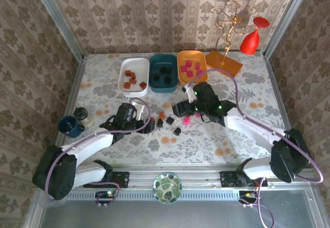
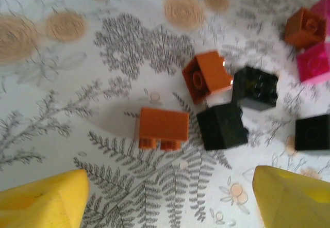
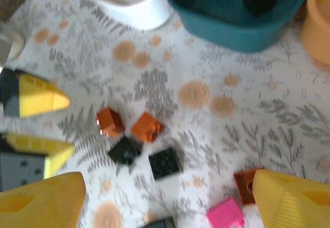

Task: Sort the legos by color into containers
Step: Pick up the lego from the center of the table.

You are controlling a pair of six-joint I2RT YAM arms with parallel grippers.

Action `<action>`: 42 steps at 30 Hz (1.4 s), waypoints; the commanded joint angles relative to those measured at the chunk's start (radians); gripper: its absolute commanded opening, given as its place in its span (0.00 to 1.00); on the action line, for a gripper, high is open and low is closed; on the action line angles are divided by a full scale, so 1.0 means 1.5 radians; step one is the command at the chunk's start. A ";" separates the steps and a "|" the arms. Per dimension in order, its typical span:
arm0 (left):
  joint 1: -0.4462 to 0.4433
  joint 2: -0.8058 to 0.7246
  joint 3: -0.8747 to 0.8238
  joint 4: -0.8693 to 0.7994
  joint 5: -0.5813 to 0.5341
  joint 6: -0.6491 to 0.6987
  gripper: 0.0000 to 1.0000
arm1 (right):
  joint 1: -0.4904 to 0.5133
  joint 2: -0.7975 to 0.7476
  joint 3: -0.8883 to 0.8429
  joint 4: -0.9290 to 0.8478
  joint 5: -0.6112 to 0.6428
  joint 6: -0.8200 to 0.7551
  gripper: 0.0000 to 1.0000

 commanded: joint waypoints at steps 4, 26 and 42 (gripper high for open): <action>-0.007 0.076 0.041 -0.021 -0.007 0.051 0.79 | 0.001 -0.035 -0.093 0.057 -0.105 -0.088 0.89; -0.012 0.268 0.142 0.025 0.010 0.065 0.49 | 0.001 -0.048 -0.181 0.170 -0.097 -0.077 0.90; -0.020 0.236 0.112 0.096 -0.023 0.031 0.34 | 0.001 -0.048 -0.200 0.203 -0.086 -0.063 0.90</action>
